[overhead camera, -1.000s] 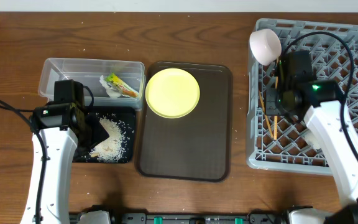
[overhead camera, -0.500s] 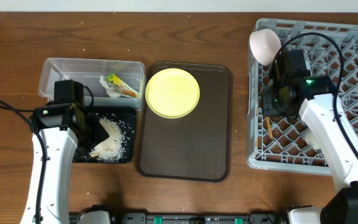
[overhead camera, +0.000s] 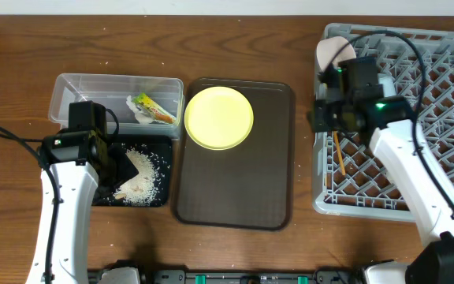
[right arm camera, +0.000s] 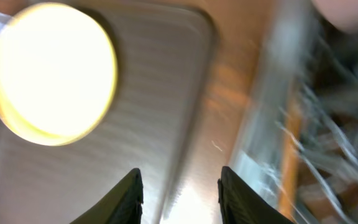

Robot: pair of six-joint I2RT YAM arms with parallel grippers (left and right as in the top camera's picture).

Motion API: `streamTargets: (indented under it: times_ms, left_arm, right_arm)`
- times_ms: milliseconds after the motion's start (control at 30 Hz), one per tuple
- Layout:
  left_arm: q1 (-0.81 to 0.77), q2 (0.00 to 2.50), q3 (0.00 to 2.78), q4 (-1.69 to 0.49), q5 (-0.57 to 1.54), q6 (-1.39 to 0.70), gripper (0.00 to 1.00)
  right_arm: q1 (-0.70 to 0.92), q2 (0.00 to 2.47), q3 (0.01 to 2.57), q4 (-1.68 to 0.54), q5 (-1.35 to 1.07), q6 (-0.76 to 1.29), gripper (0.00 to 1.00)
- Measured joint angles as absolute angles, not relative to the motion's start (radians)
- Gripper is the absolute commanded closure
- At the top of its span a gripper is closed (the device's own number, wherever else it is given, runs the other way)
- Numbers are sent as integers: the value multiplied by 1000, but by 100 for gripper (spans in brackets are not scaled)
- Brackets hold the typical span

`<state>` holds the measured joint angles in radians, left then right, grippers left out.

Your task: Sort waste into correct bins and load items into the dishwasher rack

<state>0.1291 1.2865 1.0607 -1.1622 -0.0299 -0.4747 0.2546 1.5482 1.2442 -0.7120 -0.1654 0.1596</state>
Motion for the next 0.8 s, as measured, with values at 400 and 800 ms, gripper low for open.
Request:
streamTargets:
  times_ms: [400,800]
  left_arm:
    - [129,1287,1060,-1163,-30,-475,37]
    - [129,1287,1061,-1163,-30,-475,37]
  right_arm:
    - [494,1690,1244,-428,-127,283,52]
    - [551,1980,1244,-346,-41,442,59]
